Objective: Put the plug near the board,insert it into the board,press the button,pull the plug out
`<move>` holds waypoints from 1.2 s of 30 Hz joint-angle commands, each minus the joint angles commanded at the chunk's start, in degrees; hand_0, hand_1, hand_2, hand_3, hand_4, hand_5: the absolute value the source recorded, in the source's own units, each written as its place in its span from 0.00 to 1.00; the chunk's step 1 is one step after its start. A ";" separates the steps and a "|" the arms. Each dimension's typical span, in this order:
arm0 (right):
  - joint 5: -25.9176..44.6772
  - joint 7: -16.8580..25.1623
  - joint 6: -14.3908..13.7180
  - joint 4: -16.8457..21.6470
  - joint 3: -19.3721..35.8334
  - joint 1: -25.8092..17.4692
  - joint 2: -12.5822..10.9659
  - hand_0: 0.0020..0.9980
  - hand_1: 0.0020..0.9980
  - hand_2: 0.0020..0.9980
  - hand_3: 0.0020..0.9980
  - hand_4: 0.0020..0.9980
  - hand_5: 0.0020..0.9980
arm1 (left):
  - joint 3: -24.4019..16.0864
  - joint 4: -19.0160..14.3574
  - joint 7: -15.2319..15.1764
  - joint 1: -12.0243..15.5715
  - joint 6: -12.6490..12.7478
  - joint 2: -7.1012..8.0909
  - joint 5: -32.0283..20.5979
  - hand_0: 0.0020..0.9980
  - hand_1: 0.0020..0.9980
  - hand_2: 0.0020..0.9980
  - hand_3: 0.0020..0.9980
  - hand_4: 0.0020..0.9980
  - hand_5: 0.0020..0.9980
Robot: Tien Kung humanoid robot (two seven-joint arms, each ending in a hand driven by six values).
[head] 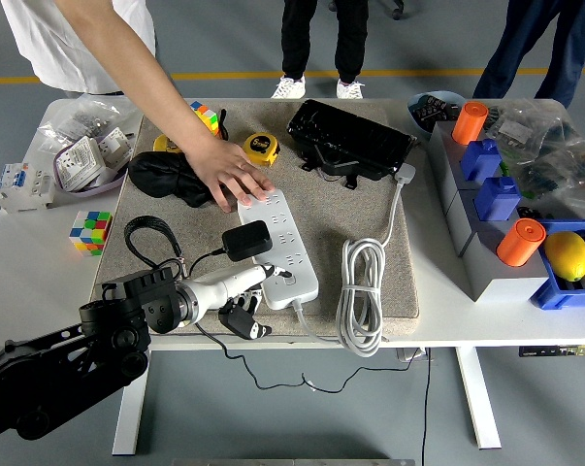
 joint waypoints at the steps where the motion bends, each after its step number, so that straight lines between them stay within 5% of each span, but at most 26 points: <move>1: -0.01 0.00 0.00 0.01 0.03 0.01 0.01 0.61 0.61 0.57 0.54 0.67 0.17 | -0.01 0.03 0.05 0.02 -0.08 -0.01 0.02 0.05 0.12 0.19 0.93 0.76 0.00; 36: -0.14 -0.01 0.04 0.06 0.27 -0.07 0.16 0.61 0.61 0.57 0.54 0.67 0.17 | 0.52 0.50 0.03 0.21 -0.73 -0.15 -1.30 0.05 0.12 0.18 0.91 0.78 0.00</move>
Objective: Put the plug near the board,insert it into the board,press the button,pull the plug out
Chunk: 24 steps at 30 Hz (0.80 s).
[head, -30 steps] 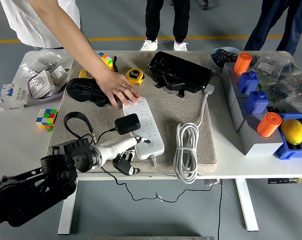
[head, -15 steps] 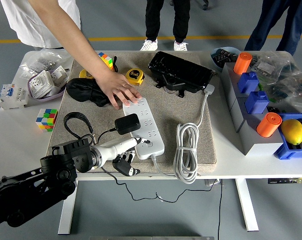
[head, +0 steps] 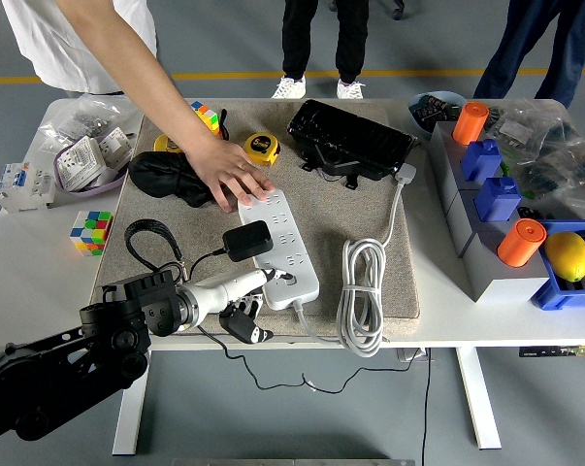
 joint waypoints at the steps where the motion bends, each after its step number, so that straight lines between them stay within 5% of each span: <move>1: 0.00 0.01 0.00 0.01 -0.02 0.01 -0.01 0.61 0.61 0.57 0.54 0.67 0.17 | 0.00 0.08 0.03 -0.02 -0.02 -0.02 -0.03 0.05 0.12 0.18 0.91 0.78 0.00; 21: -0.05 -0.02 0.07 0.04 0.23 -0.19 0.08 0.62 0.61 0.57 0.54 0.66 0.17 | -3.27 -1.46 -3.21 0.23 2.19 0.46 0.01 0.06 0.12 0.19 0.90 0.76 0.00; 22: -0.05 -0.02 0.07 0.03 0.23 -0.22 0.09 0.61 0.61 0.57 0.54 0.67 0.17 | -3.38 -1.33 -3.96 0.31 2.71 0.45 0.10 0.06 0.12 0.20 0.89 0.59 0.00; 24: -0.03 -0.03 0.07 0.00 0.21 -0.18 0.14 0.61 0.61 0.57 0.54 0.67 0.17 | -3.75 -0.83 -5.85 0.46 4.20 0.39 -0.34 0.06 0.12 0.20 0.89 0.59 0.00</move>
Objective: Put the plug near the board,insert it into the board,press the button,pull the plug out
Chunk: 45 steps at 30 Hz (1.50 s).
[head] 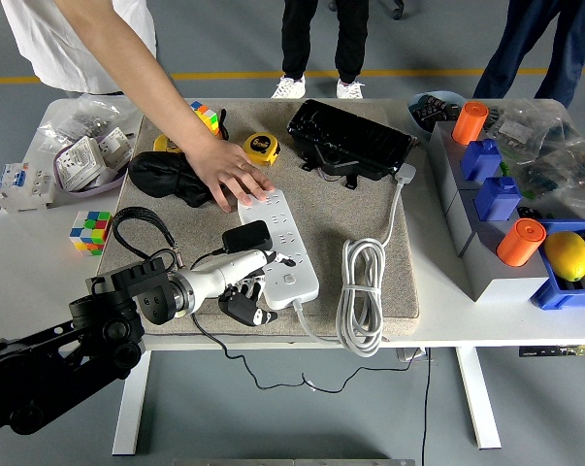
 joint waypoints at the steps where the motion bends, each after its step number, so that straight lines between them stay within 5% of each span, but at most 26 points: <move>1: -0.01 0.00 0.00 -0.01 0.02 0.03 0.02 0.61 0.61 0.57 0.54 0.67 0.17 | -0.09 0.31 -1.07 0.04 0.92 -0.03 -0.43 0.06 0.12 0.20 0.89 0.59 0.00; 3: 0.02 0.00 -0.01 -0.07 0.12 0.06 0.12 0.61 0.61 0.57 0.54 0.67 0.17 | -0.03 1.15 -4.30 0.10 4.01 -0.11 -1.41 0.06 0.12 0.20 0.89 0.59 0.00; 4: 0.00 0.00 -0.01 -0.06 0.16 0.07 0.15 0.61 0.61 0.57 0.54 0.67 0.17 | 0.05 1.66 -6.39 0.14 6.00 -0.15 -1.89 0.17 0.23 0.40 0.75 0.76 0.13; 9: -0.02 -0.01 -0.02 -0.06 0.22 0.14 0.22 0.61 0.61 0.57 0.54 0.67 0.17 | 0.13 4.34 -16.43 0.54 15.61 -0.73 -7.19 0.17 0.23 0.40 0.75 0.76 0.13; 10: -0.01 -0.01 -0.03 -0.08 0.20 0.13 0.24 0.61 0.61 0.57 0.54 0.67 0.17 | 0.06 4.96 -18.09 0.65 17.12 -0.90 -8.47 0.33 0.52 0.55 0.69 0.84 0.45; 15: -0.02 -0.02 -0.03 -0.12 0.15 0.15 0.31 0.61 0.61 0.57 0.54 0.67 0.17 | -0.48 7.88 -24.16 1.18 21.36 -1.73 -11.66 0.33 0.52 0.55 0.69 0.84 0.45; 16: -0.02 -0.02 -0.03 -0.12 0.15 0.16 0.33 0.61 0.61 0.57 0.54 0.67 0.17 | -0.59 8.31 -24.86 1.30 21.81 -1.86 -11.99 0.72 0.74 0.73 0.76 0.88 0.63; 21: -0.04 -0.02 -0.05 -0.10 0.10 0.10 0.37 0.61 0.61 0.57 0.54 0.67 0.17 | -1.10 10.35 -27.65 2.04 23.09 -2.63 -12.41 0.72 0.74 0.73 0.76 0.88 0.63; 22: -0.03 -0.02 -0.05 -0.13 0.04 0.12 0.35 0.61 0.61 0.57 0.54 0.67 0.17 | -1.14 10.89 -28.28 2.18 23.29 -2.82 -12.44 0.85 0.85 0.85 0.83 0.93 0.73; 27: -0.03 -0.01 -0.05 -0.13 0.13 0.27 0.36 0.61 0.61 0.57 0.54 0.67 0.17 | -1.94 12.83 -32.47 3.11 24.48 -3.66 -15.12 0.85 0.85 0.85 0.83 0.93 0.73; 28: -0.02 -0.01 -0.05 -0.14 0.13 0.30 0.37 0.61 0.61 0.57 0.54 0.67 0.17 | -2.11 13.08 -33.11 3.30 24.62 -3.79 -15.72 0.91 0.93 0.95 0.93 1.00 0.89; 33: 0.33 0.03 -0.06 -0.29 -0.17 0.43 0.39 0.61 0.61 0.57 0.54 0.67 0.17 | -2.70 13.45 -37.13 4.35 26.69 -4.28 -19.50 0.91 0.93 0.95 0.93 1.00 0.89; 34: 0.41 0.03 -0.07 -0.33 -0.26 0.47 0.38 0.61 0.61 0.57 0.54 0.67 0.17 | -2.70 13.40 -37.81 4.44 27.06 -4.28 -20.07 0.87 0.86 0.88 0.88 0.97 0.76; 36: 0.55 0.04 -0.08 -0.37 -0.42 0.55 0.32 0.61 0.61 0.57 0.54 0.67 0.17 | -2.61 13.40 -38.66 4.46 27.65 -4.24 -20.83 0.87 0.86 0.88 0.88 0.97 0.76; 45: 0.93 0.06 -0.08 -0.47 -1.27 0.80 0.01 0.61 0.61 0.57 0.54 0.67 0.17 | -2.94 13.28 -38.89 4.64 27.92 -4.03 -21.33 0.87 0.85 0.87 0.87 0.97 0.75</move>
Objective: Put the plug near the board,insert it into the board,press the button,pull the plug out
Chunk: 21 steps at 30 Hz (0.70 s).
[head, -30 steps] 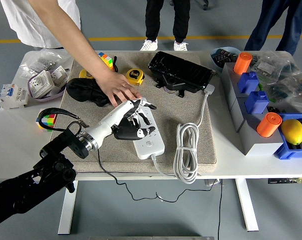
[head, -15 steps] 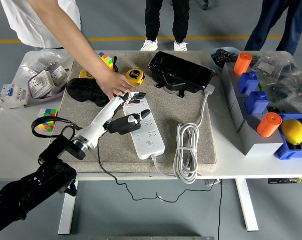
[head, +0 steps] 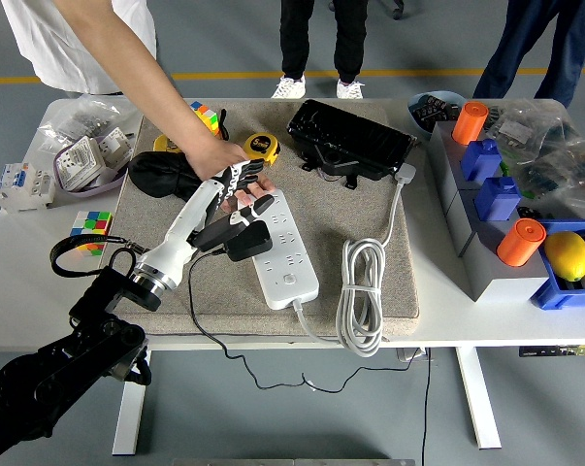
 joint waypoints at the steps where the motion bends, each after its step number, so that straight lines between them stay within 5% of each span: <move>1: 0.03 0.00 0.00 -0.03 -0.07 0.04 -0.01 0.61 0.61 0.57 0.54 0.67 0.17 | -0.02 0.00 0.10 -0.02 -0.10 0.01 0.08 0.87 0.85 0.87 0.86 0.97 0.74; 12: 0.50 -0.04 0.01 -0.38 -1.05 0.24 -0.25 0.61 0.61 0.57 0.54 0.67 0.17 | -0.04 -0.53 0.65 0.04 -0.55 0.54 0.23 0.87 0.84 0.87 0.86 0.97 0.74; 13: 0.54 -0.04 0.00 -0.39 -1.14 0.25 -0.27 0.61 0.61 0.57 0.54 0.67 0.17 | -0.12 -0.83 0.95 0.11 -0.68 0.67 0.42 0.79 0.78 0.82 0.85 0.97 0.74; 18: 0.49 -0.05 0.00 -0.28 -1.67 0.22 -0.43 0.61 0.61 0.57 0.54 0.67 0.17 | -0.45 -3.50 2.68 0.56 -1.39 1.78 2.27 0.79 0.78 0.82 0.85 0.97 0.74; 19: 0.47 -0.05 0.00 -0.27 -1.75 0.18 -0.47 0.61 0.61 0.57 0.54 0.67 0.17 | -0.48 -4.20 3.40 0.68 -1.74 2.07 3.01 0.39 0.53 0.60 0.84 0.97 0.70; 21: 0.46 -0.05 -0.01 -0.24 -1.90 0.21 -0.57 0.61 0.61 0.57 0.54 0.67 0.17 | -0.43 -5.53 4.82 0.77 -2.45 2.70 4.14 0.39 0.53 0.60 0.84 0.97 0.70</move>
